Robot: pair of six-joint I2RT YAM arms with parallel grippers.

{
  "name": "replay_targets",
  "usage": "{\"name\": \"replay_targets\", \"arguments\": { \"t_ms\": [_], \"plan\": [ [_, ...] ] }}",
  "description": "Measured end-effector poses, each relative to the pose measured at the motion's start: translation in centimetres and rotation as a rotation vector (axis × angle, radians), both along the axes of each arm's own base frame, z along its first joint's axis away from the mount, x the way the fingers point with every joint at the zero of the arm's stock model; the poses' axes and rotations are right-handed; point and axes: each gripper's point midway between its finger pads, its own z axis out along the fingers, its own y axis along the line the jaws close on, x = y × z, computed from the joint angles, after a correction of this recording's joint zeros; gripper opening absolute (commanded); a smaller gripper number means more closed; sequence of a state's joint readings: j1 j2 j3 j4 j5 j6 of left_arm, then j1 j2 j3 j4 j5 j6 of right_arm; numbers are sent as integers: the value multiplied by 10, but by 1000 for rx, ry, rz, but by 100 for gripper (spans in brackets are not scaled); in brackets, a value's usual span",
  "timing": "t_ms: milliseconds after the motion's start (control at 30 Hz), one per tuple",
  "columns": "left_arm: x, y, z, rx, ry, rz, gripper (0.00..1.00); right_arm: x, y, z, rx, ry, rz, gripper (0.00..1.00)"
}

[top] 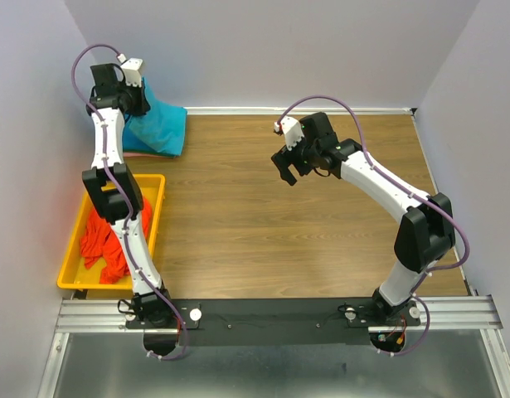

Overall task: Fold and stack the t-shirts
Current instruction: Neatly place the folded tshirt to the corner

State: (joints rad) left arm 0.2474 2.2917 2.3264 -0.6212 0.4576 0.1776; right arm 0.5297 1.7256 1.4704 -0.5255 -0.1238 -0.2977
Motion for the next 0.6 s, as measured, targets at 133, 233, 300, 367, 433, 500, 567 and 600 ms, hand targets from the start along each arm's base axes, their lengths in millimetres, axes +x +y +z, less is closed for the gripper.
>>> {"name": "replay_targets", "arguments": {
  "t_ms": [133,233,300,367,433,500,567,600],
  "plan": [
    [4,13,-14,15,9,7,0,0,0,0,-1,1,0,100],
    [4,23,-17,32,5,11,0,0,0,0,-1,1,0,100],
    [5,31,-14,51,-9,14,0,0,0,-1,-1,3,0,100],
    [6,37,-10,72,-27,18,0,-1,0,-2,-3,6,0,100],
    [7,42,-6,92,-42,19,0,-1,-1,-5,-8,14,0,100],
    [9,45,-3,115,-58,17,0,-2,-1,-8,-13,22,0,100],
    [11,48,-2,134,-67,16,0,-3,-1,-12,-19,34,-1,100],
    [13,49,-1,142,-73,16,0,-3,-2,-13,-22,38,-1,100]
  ]
}}
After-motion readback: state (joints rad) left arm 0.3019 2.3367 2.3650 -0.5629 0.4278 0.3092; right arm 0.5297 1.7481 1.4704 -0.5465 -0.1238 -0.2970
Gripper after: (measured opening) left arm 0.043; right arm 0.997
